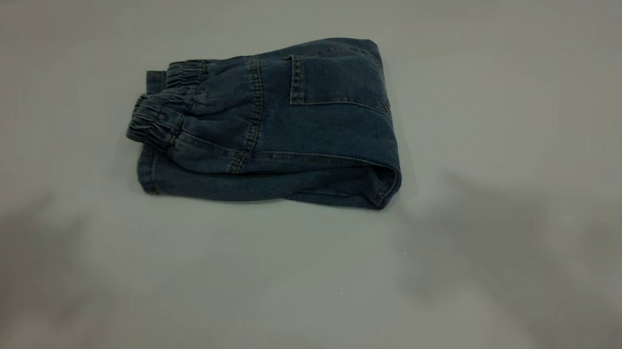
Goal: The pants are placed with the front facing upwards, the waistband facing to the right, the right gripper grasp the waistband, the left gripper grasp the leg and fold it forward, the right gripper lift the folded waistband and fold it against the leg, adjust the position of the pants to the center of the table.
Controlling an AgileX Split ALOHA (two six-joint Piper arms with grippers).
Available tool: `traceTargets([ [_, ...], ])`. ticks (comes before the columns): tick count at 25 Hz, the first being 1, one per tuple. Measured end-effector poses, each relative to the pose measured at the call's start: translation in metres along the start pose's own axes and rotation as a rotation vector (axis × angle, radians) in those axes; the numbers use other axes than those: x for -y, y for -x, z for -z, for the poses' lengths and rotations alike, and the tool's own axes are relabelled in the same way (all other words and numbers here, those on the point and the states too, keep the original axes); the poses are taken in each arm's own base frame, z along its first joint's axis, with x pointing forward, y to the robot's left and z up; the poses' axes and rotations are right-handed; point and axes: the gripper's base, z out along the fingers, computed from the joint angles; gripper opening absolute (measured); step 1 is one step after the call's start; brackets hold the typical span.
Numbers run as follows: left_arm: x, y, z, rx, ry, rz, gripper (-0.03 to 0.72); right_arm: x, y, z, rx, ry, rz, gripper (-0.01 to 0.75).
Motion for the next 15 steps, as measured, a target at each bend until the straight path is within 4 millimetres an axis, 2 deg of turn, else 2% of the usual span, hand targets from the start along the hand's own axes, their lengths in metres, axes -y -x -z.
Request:
traceTargets([
  [2,0.004,-0.013,0.002,-0.024,-0.013,0.015,0.357,0.008,-0.033,0.03,0.004,-0.03,0.0,0.439],
  [5,0.013,-0.044,-0.005,-0.102,-0.048,0.034,0.357,0.017,-0.095,0.061,-0.004,-0.068,-0.014,0.439],
  [8,0.024,-0.079,-0.006,-0.17,-0.088,0.076,0.357,0.026,-0.158,0.081,0.046,-0.115,-0.081,0.439],
  [12,0.042,-0.131,-0.006,-0.218,-0.142,0.141,0.357,0.034,-0.23,0.085,0.073,-0.172,-0.149,0.439],
  [15,0.049,-0.16,0.0,-0.197,-0.141,0.191,0.357,0.034,-0.257,0.08,0.064,-0.174,-0.161,0.439],
])
